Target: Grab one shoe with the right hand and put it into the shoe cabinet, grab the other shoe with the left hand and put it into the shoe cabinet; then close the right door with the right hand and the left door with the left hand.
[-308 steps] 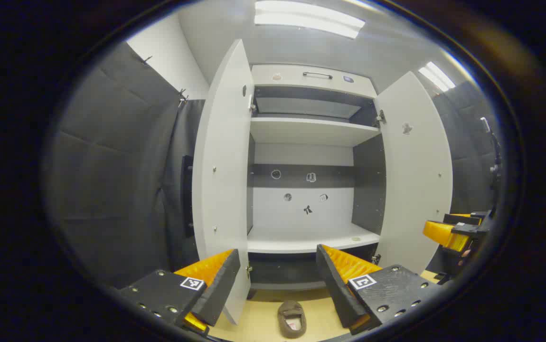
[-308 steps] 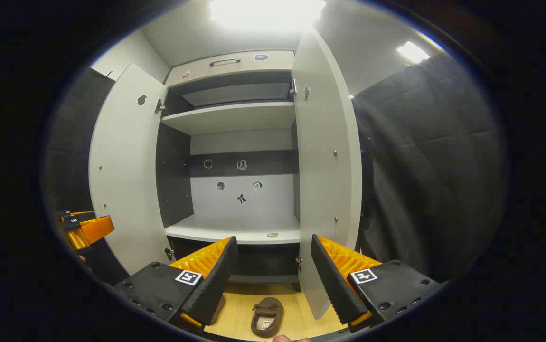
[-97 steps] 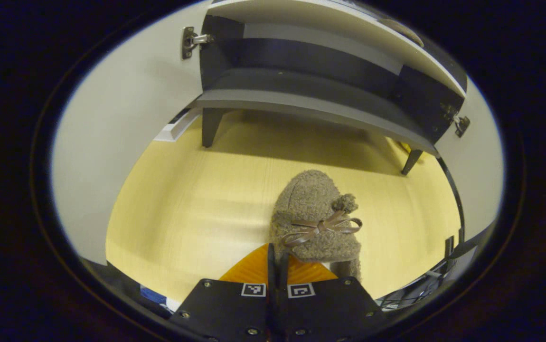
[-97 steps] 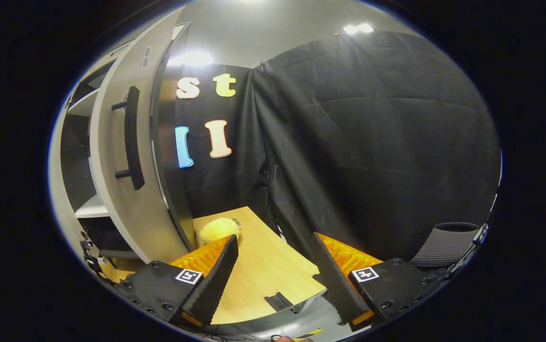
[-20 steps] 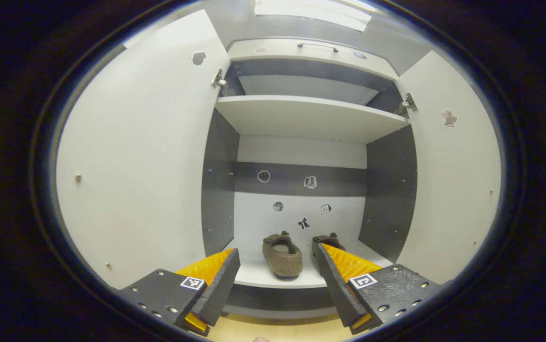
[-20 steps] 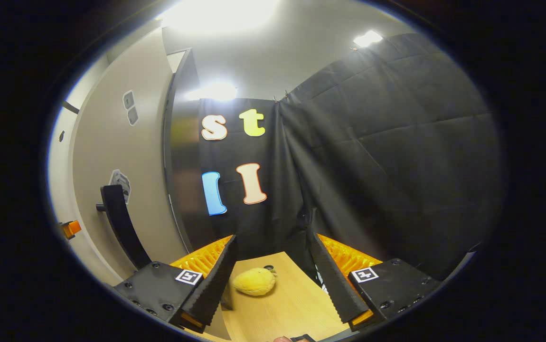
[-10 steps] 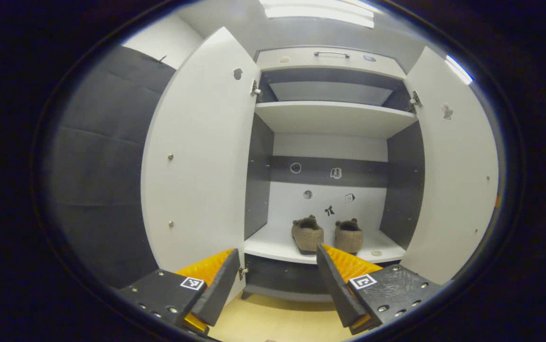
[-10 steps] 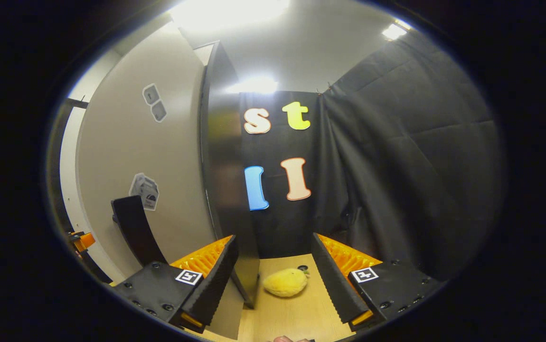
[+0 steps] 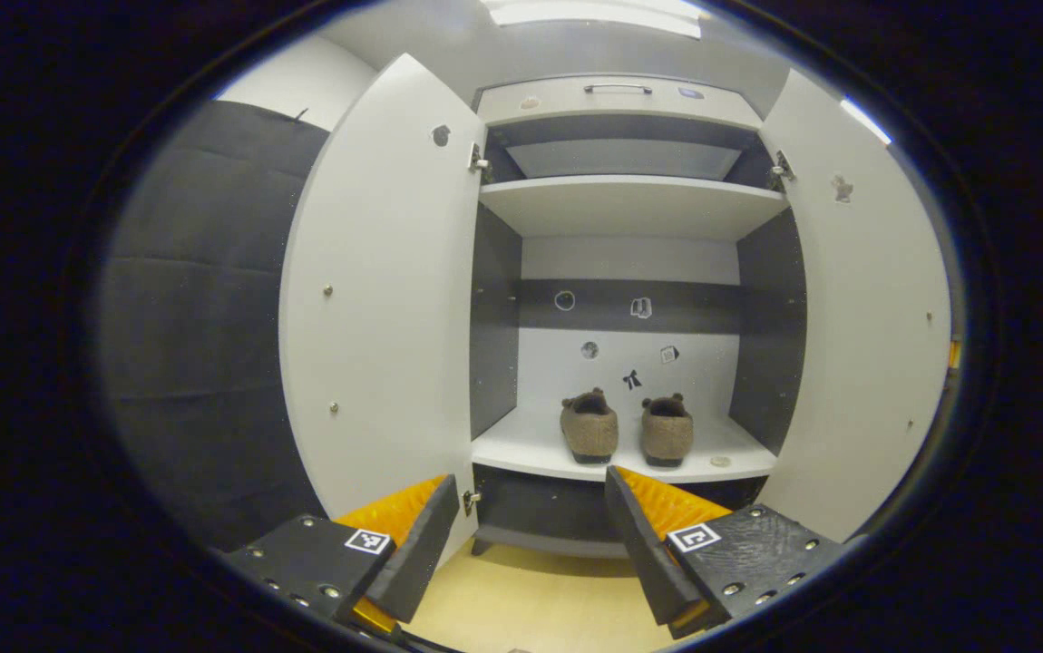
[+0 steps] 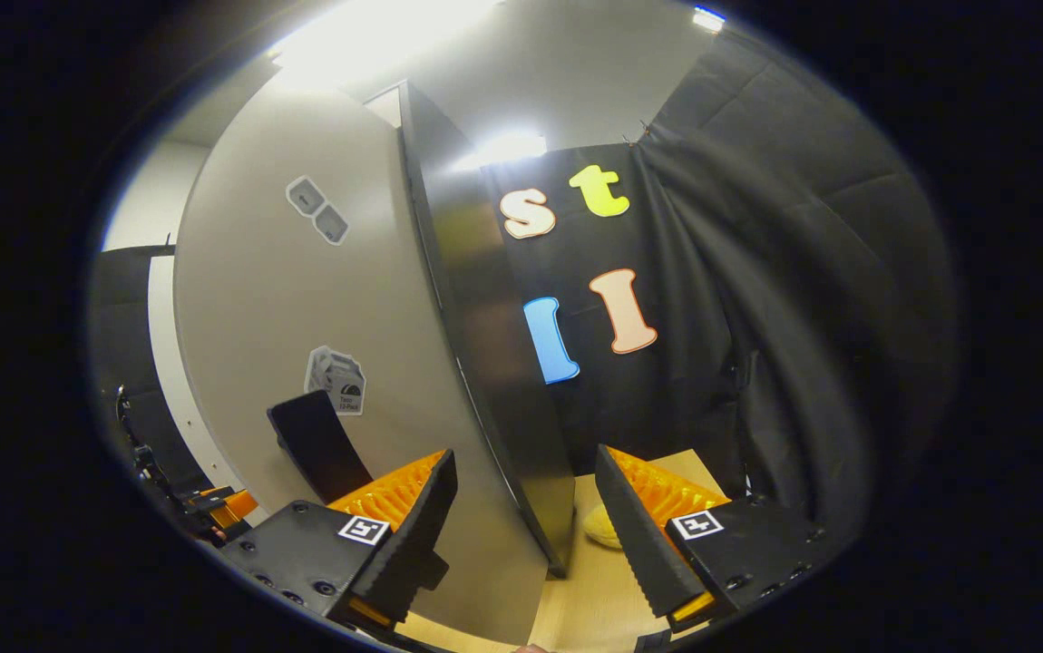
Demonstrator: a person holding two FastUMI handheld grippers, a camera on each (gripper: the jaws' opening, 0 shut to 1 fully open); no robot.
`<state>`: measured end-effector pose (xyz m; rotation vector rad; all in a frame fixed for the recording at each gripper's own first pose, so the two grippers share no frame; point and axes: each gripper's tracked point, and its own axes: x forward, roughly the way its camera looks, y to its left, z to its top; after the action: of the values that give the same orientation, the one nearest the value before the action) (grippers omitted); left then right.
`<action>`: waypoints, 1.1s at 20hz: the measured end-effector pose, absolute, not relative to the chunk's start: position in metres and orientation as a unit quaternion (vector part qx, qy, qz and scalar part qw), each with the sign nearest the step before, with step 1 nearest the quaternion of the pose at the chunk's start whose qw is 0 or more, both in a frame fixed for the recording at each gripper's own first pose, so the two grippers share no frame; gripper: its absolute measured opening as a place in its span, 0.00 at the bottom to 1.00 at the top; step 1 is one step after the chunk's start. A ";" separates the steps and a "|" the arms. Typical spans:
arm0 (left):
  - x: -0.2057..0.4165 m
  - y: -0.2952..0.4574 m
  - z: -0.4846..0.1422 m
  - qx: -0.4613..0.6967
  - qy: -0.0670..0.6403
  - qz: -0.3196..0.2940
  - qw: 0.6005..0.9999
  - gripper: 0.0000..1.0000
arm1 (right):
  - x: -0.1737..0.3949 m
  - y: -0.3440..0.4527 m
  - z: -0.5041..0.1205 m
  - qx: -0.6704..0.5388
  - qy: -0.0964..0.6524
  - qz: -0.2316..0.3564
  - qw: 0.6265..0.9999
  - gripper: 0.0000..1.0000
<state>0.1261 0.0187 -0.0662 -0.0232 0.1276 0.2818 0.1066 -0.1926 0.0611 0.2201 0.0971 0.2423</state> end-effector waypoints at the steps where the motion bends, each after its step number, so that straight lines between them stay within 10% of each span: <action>1: 0.128 0.017 -0.070 -0.023 0.068 0.135 0.988 0.94 | 0.104 -0.191 0.062 0.101 0.044 0.116 0.987 0.97; 22: 0.094 0.076 -0.110 -0.061 0.092 0.032 0.993 0.94 | 0.115 -0.042 0.062 0.060 -0.004 0.091 0.994 0.97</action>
<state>0.0941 0.0755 -0.1104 -0.1227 0.1838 0.0646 0.1153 -0.0423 0.0619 0.1208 -0.0082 0.1814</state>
